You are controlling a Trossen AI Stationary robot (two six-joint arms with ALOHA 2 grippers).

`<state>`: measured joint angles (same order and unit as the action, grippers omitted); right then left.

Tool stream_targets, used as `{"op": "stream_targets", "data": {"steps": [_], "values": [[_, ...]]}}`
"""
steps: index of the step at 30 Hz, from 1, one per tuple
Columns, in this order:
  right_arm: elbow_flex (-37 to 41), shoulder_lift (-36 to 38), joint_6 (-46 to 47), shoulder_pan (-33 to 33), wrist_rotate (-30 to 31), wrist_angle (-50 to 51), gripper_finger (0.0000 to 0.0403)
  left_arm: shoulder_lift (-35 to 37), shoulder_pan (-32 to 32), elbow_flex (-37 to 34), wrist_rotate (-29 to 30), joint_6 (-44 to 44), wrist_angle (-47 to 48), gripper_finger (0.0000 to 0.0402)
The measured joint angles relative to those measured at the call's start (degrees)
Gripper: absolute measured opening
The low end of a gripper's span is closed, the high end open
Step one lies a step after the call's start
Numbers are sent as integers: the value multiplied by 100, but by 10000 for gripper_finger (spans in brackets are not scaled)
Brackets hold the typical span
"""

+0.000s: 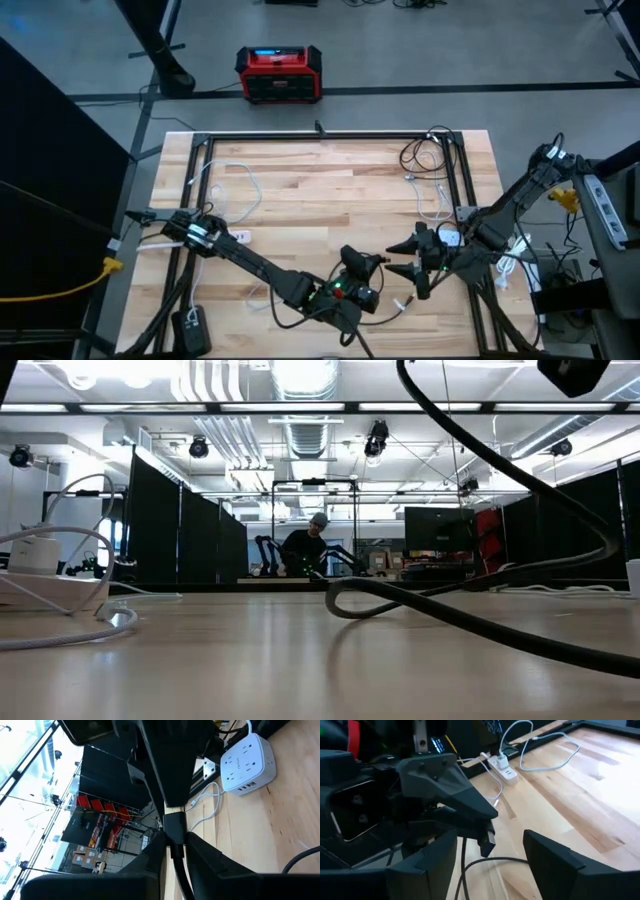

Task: Insert USB
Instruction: Insert the bottom black charger cable into the right white outlet extension

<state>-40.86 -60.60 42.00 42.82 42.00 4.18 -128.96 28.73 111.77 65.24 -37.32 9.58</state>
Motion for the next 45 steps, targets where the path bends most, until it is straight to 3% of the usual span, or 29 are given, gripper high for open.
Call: {"op": "stream_targets", "data": {"steps": [5,12,20,28,36,42,45], "values": [[0,-39,-46,-86,-51,-26,151,2,0,0,0,17,-17,45],[0,-32,-286,-84,-58,-102,16,2,0,-2,18,46,7,45],[0,-32,-657,-74,-78,-276,14,6,2,-2,36,409,39,51],[0,-28,-980,35,-44,-309,7,6,4,-2,-24,762,35,135],[0,-26,-1506,238,15,-307,7,72,51,-2,-79,1726,104,187],[0,-14,-1907,501,172,-306,7,247,69,-4,-1310,3034,484,195],[0,-10,-2021,593,230,-318,7,266,54,-4,-1652,3388,439,187]]}}
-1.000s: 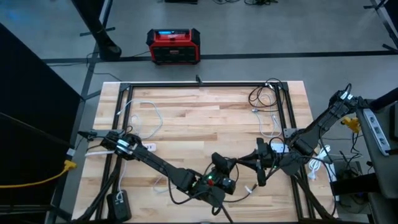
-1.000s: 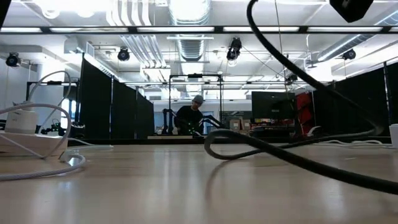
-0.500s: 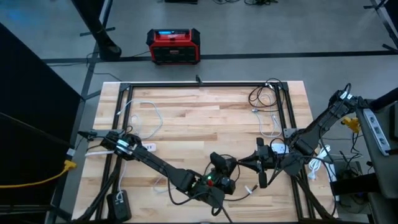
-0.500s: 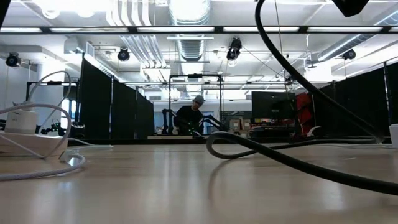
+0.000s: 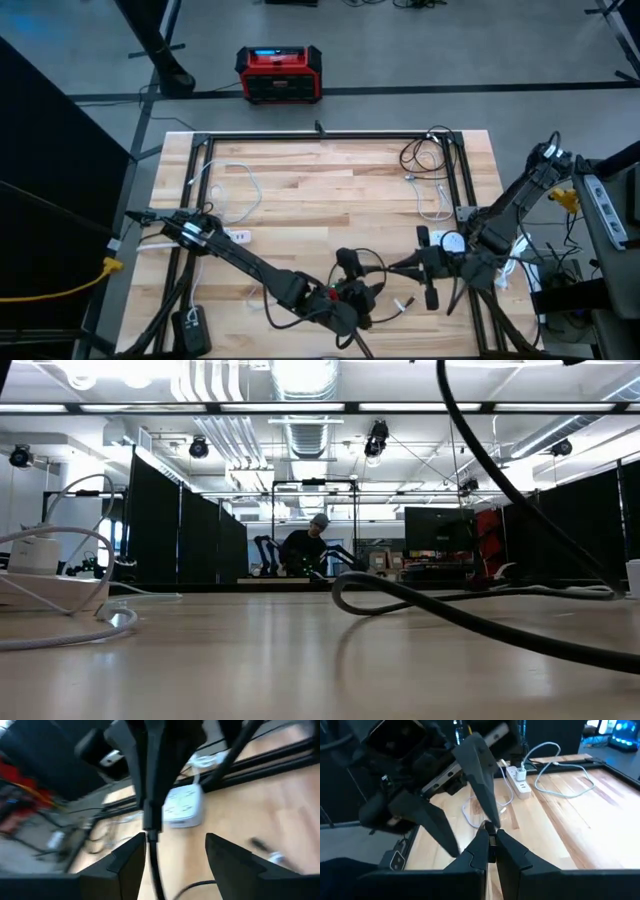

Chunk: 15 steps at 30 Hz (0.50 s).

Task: Insert USB
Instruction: Insert the bottom black charger cable into the right white outlet extension

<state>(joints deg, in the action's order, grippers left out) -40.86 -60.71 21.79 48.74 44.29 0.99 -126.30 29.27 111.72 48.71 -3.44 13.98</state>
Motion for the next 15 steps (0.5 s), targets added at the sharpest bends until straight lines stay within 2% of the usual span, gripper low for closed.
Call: {"op": "stream_targets", "data": {"steps": [5,15], "values": [[0,0,-181,61,88,-3,7,0,-71,-4,131,666,-8,171],[0,0,-356,128,66,-67,7,0,-78,-7,77,715,-432,118]]}}
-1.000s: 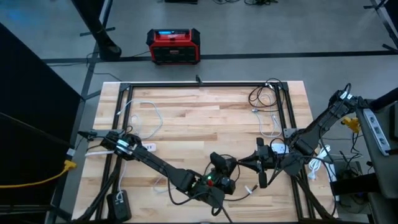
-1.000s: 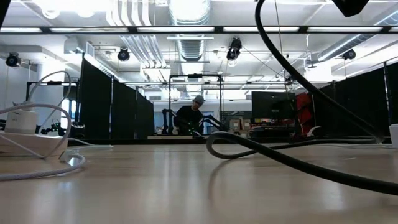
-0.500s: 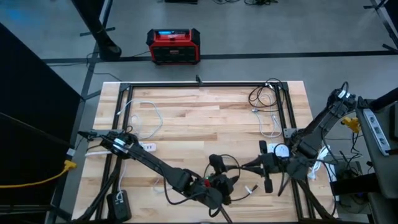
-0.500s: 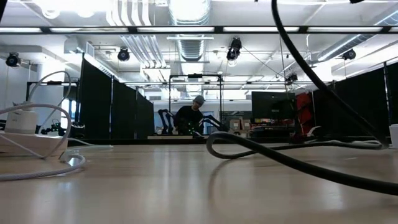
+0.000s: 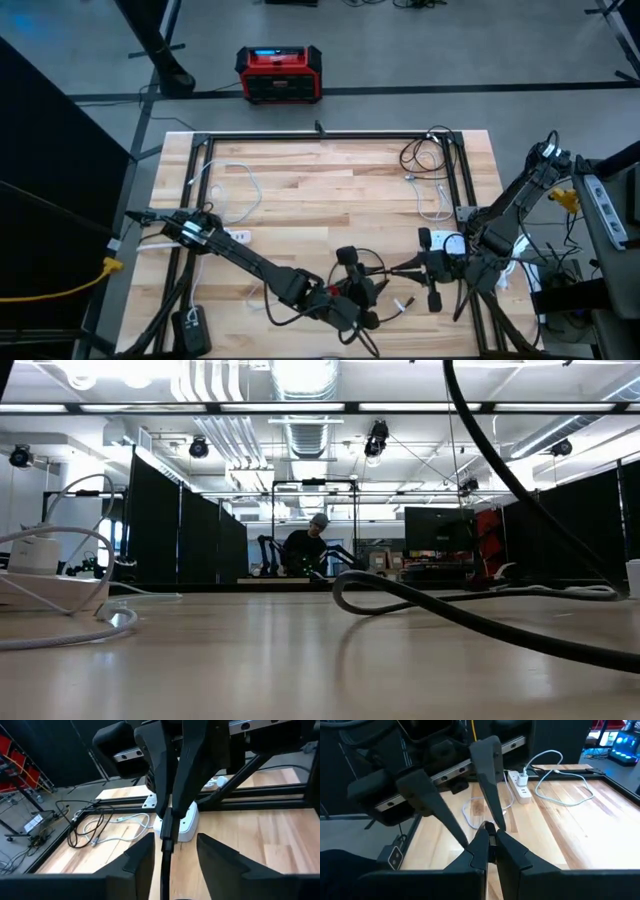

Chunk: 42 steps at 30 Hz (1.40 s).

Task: Insert USB
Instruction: Insert the bottom black charger cable into the right white outlet extension

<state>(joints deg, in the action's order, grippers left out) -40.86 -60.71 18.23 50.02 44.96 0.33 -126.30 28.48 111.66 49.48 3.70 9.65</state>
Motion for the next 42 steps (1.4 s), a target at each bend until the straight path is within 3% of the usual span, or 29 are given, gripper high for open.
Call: {"op": "stream_targets", "data": {"steps": [5,13,20,24,30,35,42], "values": [[0,0,-26,4,-65,-22,7,0,-41,0,-375,0,-112,77],[0,0,-41,4,-207,-49,7,-4,-76,-2,-504,-81,-125,26],[0,0,-46,4,-207,28,7,-4,-157,-2,-724,-288,-42,25],[5,140,-54,2,-163,489,10,-4,-442,-37,-1405,-333,216,24],[-356,807,1272,-3,-102,2351,93,-50,-1087,-554,-2328,-338,294,22],[-780,1316,2027,22,-418,3447,159,-24,-1652,-1179,-2997,-350,-647,22],[-852,1508,2262,21,-438,3589,177,-344,-2384,-1231,-4322,-538,-1263,22]]}}
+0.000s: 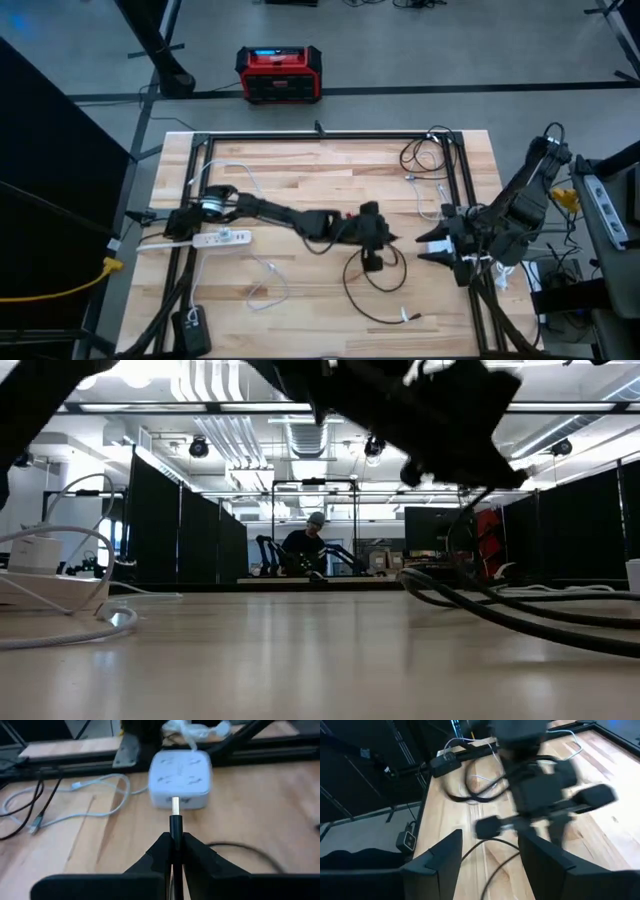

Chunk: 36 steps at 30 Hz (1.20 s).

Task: Insert USB
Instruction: Insert the bottom black charger cable into the right white outlet extension

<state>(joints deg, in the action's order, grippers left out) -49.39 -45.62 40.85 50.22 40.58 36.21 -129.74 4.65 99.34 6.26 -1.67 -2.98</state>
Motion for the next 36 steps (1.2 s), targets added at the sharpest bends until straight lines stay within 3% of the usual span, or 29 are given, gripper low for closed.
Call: {"op": "stream_targets", "data": {"steps": [4,11,22,32,36], "values": [[0,-134,344,-1,-7,35,165,-359,-187,201,-567,-132,7,22],[2,-439,1070,1,-64,150,136,-1065,-230,956,-907,-552,119,22],[-109,-471,2160,14,-950,707,66,-2497,-208,3565,-1014,-867,1717,22],[-668,-488,2119,12,-871,1274,9,-2530,-245,3467,-920,-515,1614,22],[-646,-602,2667,12,-1417,1856,12,-2543,-243,3467,-917,-475,1663,22]]}}
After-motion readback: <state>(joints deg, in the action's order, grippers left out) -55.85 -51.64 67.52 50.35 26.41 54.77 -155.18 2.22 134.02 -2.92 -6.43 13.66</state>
